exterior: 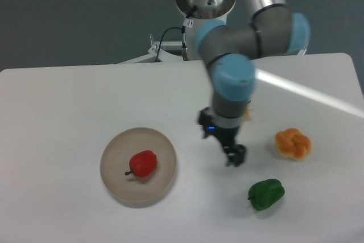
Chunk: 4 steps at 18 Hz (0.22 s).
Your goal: Place the red pepper on the plate
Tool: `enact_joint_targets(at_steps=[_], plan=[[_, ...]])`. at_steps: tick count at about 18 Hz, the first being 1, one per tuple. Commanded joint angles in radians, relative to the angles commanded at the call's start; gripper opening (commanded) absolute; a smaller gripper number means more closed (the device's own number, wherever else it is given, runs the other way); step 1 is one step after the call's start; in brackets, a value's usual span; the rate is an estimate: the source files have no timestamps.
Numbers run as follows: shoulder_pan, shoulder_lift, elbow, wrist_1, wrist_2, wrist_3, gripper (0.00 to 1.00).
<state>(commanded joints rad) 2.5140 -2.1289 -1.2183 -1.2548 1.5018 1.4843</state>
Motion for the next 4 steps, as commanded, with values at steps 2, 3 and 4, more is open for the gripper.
enact_joint_targets(at_steps=[2, 3, 4], plan=[[0.035, -0.028, 0.037, 0.000, 0.003, 0.097, 1.00], [0.045, -0.035, 0.049, 0.003, 0.003, 0.123, 1.00], [0.049, -0.040, 0.052, 0.006, 0.003, 0.126, 1.00]])
